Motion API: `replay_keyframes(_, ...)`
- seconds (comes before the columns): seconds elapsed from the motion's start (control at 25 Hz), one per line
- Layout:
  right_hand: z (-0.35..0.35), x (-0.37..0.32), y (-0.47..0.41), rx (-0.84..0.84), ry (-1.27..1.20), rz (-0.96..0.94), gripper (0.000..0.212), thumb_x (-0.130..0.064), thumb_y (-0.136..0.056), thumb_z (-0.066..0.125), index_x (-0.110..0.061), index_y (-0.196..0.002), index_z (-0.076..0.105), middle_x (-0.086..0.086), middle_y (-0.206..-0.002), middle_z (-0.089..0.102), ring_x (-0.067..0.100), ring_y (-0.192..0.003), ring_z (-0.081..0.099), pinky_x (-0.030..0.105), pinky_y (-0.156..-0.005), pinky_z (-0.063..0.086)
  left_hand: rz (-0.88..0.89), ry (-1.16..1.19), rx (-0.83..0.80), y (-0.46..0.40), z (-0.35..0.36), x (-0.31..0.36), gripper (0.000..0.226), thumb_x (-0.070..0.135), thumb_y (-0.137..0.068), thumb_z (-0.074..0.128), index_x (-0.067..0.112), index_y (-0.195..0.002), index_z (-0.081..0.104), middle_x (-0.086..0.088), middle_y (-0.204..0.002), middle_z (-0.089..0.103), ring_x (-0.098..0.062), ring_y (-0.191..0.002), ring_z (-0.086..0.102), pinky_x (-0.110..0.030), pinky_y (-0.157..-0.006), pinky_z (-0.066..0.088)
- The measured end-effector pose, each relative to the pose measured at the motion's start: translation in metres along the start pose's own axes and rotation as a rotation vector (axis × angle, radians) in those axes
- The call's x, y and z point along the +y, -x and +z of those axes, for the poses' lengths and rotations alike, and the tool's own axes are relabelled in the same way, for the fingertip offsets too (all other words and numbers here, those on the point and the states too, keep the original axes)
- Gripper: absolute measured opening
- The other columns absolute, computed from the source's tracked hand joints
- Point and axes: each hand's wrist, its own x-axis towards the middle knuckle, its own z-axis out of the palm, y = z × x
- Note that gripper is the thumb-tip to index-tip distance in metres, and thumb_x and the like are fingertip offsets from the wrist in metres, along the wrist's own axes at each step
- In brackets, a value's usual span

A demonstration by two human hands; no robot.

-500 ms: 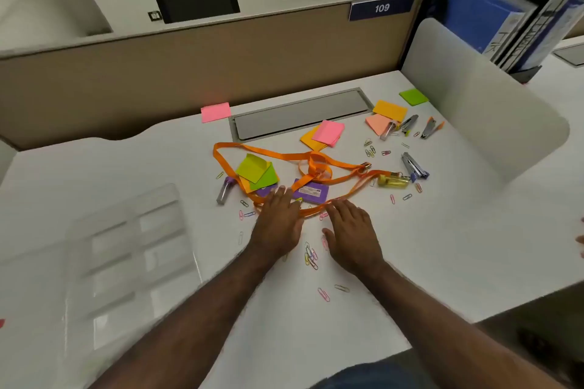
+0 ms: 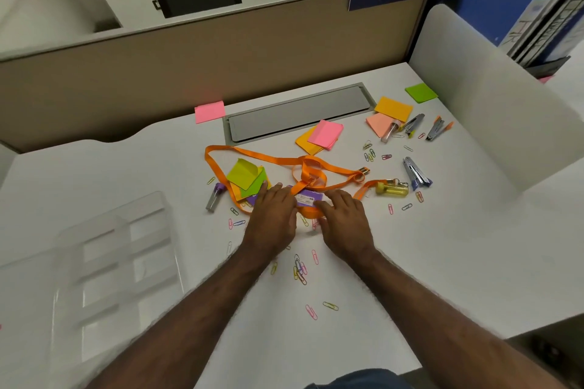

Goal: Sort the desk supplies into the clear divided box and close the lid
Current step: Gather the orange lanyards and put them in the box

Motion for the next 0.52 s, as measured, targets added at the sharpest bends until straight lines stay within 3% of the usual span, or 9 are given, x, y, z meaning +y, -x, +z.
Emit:
replay_keyframes(0.12, -0.009, 0.007, -0.006, 0.069, 0.005, -0.001, 0.038, -0.035, -0.090, 0.075, -0.018, -0.123, 0.073, 0.009, -0.133, 0.068, 0.033, -0.127, 0.059, 0.052, -0.106, 0.046, 0.003, 0.099, 0.138, -0.005, -0.019, 0.004, 0.027, 0.030, -0.102, 0.054, 0.015, -0.120, 0.066, -0.007, -0.123, 0.071, -0.023, -0.119, 0.063, -0.043, -0.127, 0.019)
replay_keyframes(0.2, -0.021, 0.013, -0.010, 0.180, -0.012, 0.012, 0.030, -0.034, -0.091, 0.074, -0.017, -0.116, 0.075, 0.007, -0.123, 0.072, 0.030, -0.120, 0.061, 0.050, -0.100, 0.049, -0.004, 0.206, 0.236, -0.005, -0.033, 0.007, 0.026, 0.031, -0.101, 0.053, 0.014, -0.116, 0.064, -0.008, -0.110, 0.073, -0.023, -0.105, 0.068, -0.044, -0.118, 0.038)
replay_keyframes(0.24, -0.029, 0.017, -0.012, 0.229, -0.034, 0.030, 0.028, -0.034, -0.092, 0.072, -0.017, -0.113, 0.075, 0.006, -0.120, 0.073, 0.029, -0.117, 0.061, 0.048, -0.097, 0.049, -0.017, 0.277, 0.286, -0.004, -0.041, 0.008, 0.025, 0.031, -0.102, 0.051, 0.013, -0.115, 0.063, -0.008, -0.106, 0.072, -0.023, -0.099, 0.068, -0.042, -0.107, 0.049)
replay_keyframes(0.32, -0.050, 0.021, -0.017, 0.288, -0.079, 0.087, 0.028, -0.036, -0.096, 0.068, -0.017, -0.114, 0.075, 0.005, -0.118, 0.073, 0.025, -0.113, 0.061, 0.043, -0.093, 0.050, -0.030, 0.369, 0.352, -0.003, -0.056, 0.008, 0.022, 0.027, -0.106, 0.048, 0.012, -0.116, 0.061, -0.009, -0.105, 0.070, -0.018, -0.088, 0.064, -0.024, -0.080, 0.056)
replay_keyframes(0.4, -0.074, 0.022, -0.025, 0.326, -0.158, 0.133, 0.027, -0.032, -0.097, 0.066, -0.017, -0.117, 0.075, 0.006, -0.115, 0.072, 0.024, -0.107, 0.060, 0.039, -0.089, 0.052, -0.036, 0.419, 0.374, -0.001, -0.070, 0.007, 0.021, 0.023, -0.109, 0.045, 0.012, -0.120, 0.058, -0.007, -0.108, 0.068, -0.010, -0.083, 0.060, -0.008, -0.070, 0.048)
replay_keyframes(0.44, -0.088, 0.021, -0.028, 0.323, -0.228, 0.146, 0.026, -0.029, -0.098, 0.066, -0.017, -0.119, 0.075, 0.006, -0.113, 0.071, 0.024, -0.104, 0.061, 0.038, -0.087, 0.053, -0.062, 0.506, 0.384, 0.000, -0.077, 0.007, 0.021, 0.023, -0.109, 0.044, 0.013, -0.121, 0.057, -0.005, -0.108, 0.068, -0.010, -0.085, 0.062, -0.009, -0.072, 0.052)
replay_keyframes(0.52, -0.116, 0.016, -0.033, 0.265, -0.394, 0.154, 0.027, -0.024, -0.098, 0.064, -0.015, -0.122, 0.073, 0.005, -0.110, 0.071, 0.022, -0.100, 0.063, 0.036, -0.086, 0.055, -0.126, 0.684, 0.365, 0.006, -0.089, 0.003, 0.022, 0.027, -0.108, 0.048, 0.015, -0.123, 0.057, -0.001, -0.108, 0.065, -0.016, -0.096, 0.066, -0.027, -0.078, 0.061)
